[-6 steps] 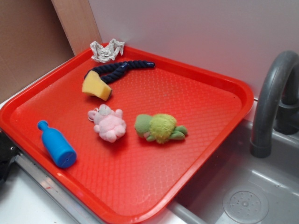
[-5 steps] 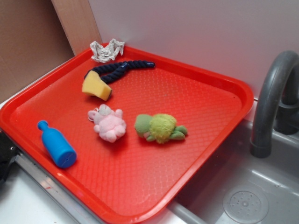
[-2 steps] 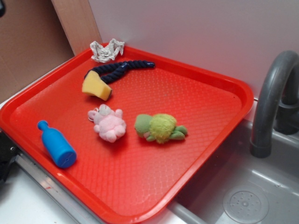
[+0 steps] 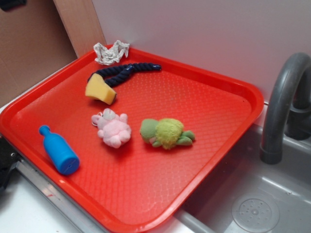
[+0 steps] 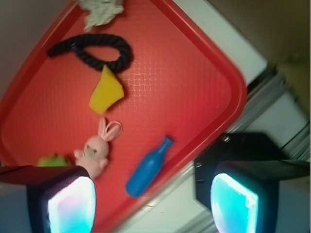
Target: Grab the green sponge.
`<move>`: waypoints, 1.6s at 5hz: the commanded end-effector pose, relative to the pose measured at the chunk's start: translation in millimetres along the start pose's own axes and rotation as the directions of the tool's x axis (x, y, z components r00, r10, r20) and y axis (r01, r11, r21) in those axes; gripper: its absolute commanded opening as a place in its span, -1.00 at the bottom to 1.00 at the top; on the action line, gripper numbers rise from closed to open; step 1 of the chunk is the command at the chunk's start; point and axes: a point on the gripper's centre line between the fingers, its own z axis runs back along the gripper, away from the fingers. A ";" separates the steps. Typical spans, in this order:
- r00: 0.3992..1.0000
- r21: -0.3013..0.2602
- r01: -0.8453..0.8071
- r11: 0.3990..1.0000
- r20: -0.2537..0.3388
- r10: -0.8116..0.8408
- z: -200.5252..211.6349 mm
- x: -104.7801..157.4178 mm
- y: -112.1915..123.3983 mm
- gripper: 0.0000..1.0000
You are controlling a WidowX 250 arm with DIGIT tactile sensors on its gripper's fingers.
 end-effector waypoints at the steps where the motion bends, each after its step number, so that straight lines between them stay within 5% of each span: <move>1: 0.910 -0.109 -0.380 0.919 0.131 0.392 -50.9 17.7 -22.1 1.00; 4: 0.856 -0.018 -0.467 0.884 0.239 0.458 -134.1 52.1 -51.9 1.00; 6: 0.886 0.061 -0.410 0.910 0.263 0.382 -182.8 40.9 -56.9 1.00; 7: 0.897 0.051 -0.374 0.926 0.272 0.348 -183.6 37.9 -62.2 1.00; 8: 0.894 0.037 -0.367 0.930 0.291 0.341 -176.6 37.5 -60.4 -1.00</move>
